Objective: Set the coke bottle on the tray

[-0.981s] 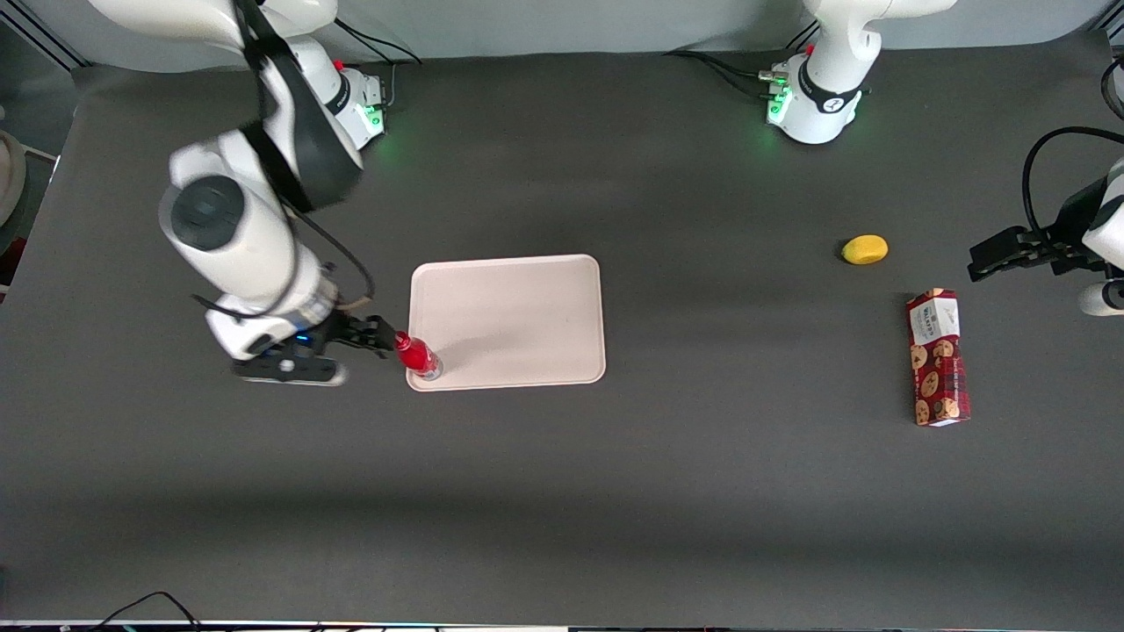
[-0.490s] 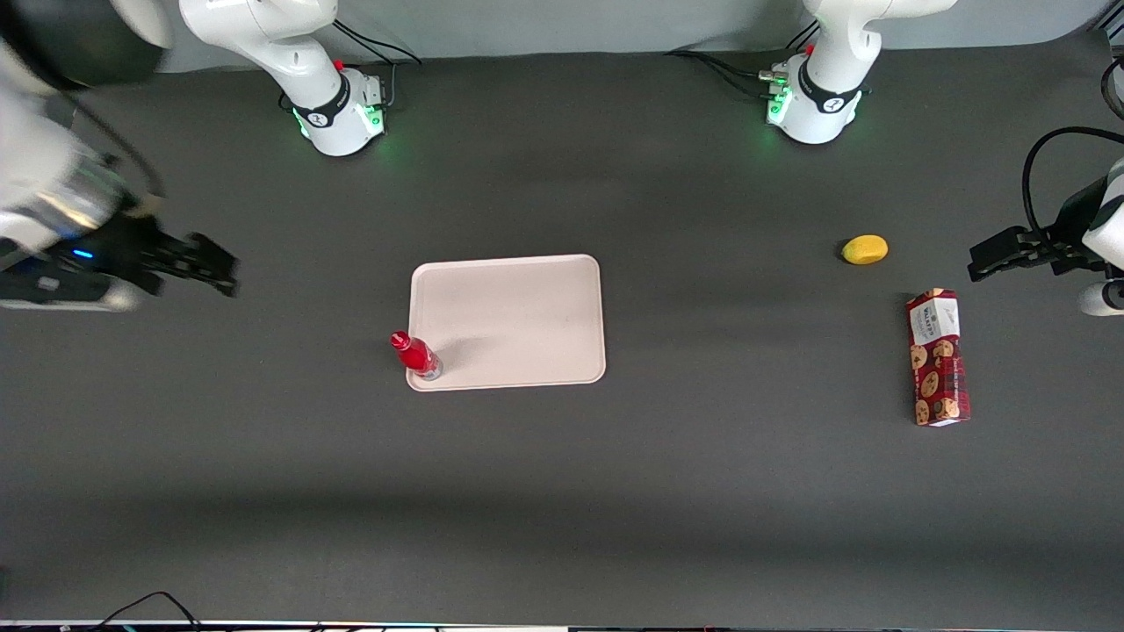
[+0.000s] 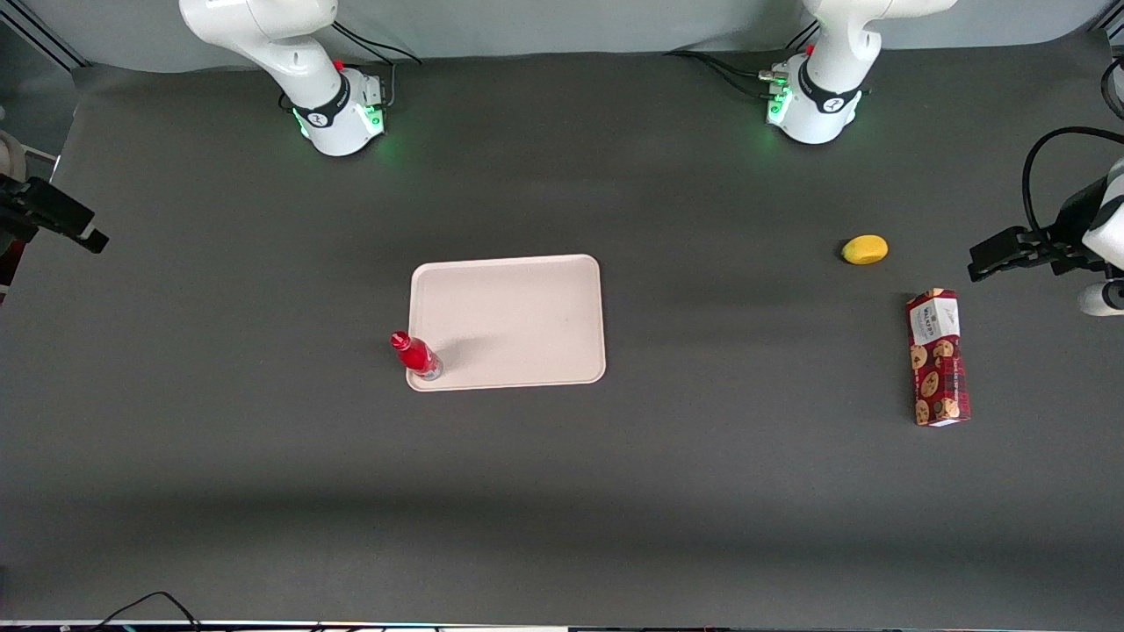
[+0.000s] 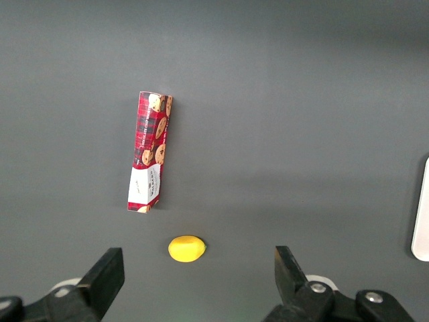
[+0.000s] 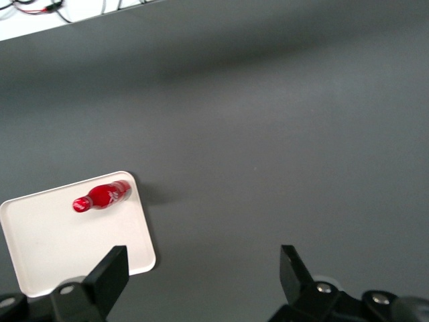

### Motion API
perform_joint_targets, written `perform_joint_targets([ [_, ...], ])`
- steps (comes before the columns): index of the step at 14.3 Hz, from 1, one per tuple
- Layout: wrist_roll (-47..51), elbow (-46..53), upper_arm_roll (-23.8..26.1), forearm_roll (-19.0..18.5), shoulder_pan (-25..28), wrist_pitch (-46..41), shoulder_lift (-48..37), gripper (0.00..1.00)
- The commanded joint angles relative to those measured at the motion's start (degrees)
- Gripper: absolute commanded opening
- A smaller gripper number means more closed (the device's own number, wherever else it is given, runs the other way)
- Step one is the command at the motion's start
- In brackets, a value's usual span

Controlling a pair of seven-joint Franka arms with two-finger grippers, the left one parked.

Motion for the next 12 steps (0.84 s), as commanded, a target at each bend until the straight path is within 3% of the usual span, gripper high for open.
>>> perform_joint_targets([
  [1,-1.0,-4.7,-0.4,-1.5,-0.4,5.9,0.4,1.0],
  [6,-1.4,-16.2,-0.4,-1.6,-1.8,17.6,-4.2,1.0],
  [12,-1.2,-13.8,-0.3,-2.1,-1.8,17.6,-3.3,1.0],
])
